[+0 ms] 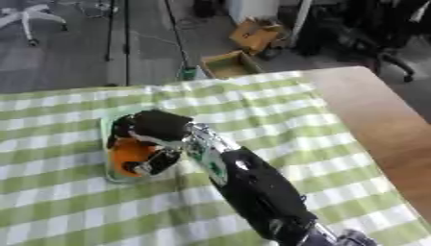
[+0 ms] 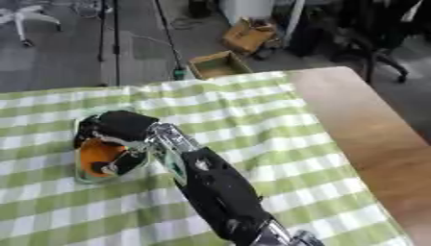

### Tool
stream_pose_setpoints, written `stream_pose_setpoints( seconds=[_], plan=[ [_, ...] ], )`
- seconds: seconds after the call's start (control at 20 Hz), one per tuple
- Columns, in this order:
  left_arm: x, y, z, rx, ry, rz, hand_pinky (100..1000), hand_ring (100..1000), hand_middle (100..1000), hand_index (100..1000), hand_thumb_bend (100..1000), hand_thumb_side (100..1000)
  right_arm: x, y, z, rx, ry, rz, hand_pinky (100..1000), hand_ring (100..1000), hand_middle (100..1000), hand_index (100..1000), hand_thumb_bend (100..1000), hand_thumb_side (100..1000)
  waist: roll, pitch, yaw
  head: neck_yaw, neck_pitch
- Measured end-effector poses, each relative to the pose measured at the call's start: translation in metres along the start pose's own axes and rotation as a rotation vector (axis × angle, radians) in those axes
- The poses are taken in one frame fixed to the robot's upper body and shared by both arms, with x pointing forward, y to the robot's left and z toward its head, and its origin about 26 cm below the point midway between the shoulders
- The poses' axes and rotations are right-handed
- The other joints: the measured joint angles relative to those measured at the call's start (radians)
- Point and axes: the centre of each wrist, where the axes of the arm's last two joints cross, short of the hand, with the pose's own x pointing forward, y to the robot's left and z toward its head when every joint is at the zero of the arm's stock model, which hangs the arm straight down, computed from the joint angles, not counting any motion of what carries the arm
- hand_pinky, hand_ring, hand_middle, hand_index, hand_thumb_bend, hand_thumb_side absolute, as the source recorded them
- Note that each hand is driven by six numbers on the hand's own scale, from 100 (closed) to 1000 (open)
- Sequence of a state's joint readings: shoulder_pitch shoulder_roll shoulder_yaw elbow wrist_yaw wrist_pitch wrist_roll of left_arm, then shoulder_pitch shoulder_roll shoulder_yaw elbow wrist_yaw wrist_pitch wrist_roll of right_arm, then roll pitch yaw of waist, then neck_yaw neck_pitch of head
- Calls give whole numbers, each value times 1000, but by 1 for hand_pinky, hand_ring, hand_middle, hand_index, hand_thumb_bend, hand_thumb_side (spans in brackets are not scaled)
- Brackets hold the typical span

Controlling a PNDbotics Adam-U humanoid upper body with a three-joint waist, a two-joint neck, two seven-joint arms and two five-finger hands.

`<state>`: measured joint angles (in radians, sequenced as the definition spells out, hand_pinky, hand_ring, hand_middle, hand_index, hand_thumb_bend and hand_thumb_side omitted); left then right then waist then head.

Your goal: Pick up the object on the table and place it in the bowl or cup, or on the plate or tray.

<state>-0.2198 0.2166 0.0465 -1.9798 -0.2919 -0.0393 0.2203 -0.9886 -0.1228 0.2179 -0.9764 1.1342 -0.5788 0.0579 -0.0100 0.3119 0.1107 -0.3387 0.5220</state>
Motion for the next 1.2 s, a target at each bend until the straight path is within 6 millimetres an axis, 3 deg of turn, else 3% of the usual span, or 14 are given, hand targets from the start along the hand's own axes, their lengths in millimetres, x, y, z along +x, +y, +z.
stream_pose_setpoints(
  seconds=[0.15,0.4,0.7,0.85,1.1,1.15,1.2],
  plan=[
    [0,0,0,-1,0,0,771,660,738,858,372,843,-5,0,4,-6,25,33,603,697,813,868,413,126,0,0,-3,0,0],
    [0,0,0,-2,1,0,771,659,738,858,371,843,-9,4,7,5,39,45,689,752,856,898,406,172,0,0,-10,0,-4],
    [0,0,0,-3,2,0,771,660,737,859,357,857,-11,-1,6,-5,49,49,851,836,906,933,264,244,0,0,-15,0,-4],
    [0,0,0,-3,3,0,771,660,737,859,358,857,-17,-12,6,-39,77,48,859,841,909,937,193,252,0,0,-15,0,-5],
    [0,0,1,-4,3,0,771,660,737,859,356,860,-25,-34,9,-130,117,45,848,827,898,939,178,238,0,0,-22,2,-5],
    [0,0,1,-4,4,0,771,660,737,858,356,860,-26,-40,11,-163,125,44,841,822,900,939,100,387,0,0,-28,4,-5],
    [-1,0,1,-4,5,0,771,660,737,858,356,861,-27,-47,13,-198,133,43,838,820,891,938,183,229,0,0,-33,6,-5]
  ],
)
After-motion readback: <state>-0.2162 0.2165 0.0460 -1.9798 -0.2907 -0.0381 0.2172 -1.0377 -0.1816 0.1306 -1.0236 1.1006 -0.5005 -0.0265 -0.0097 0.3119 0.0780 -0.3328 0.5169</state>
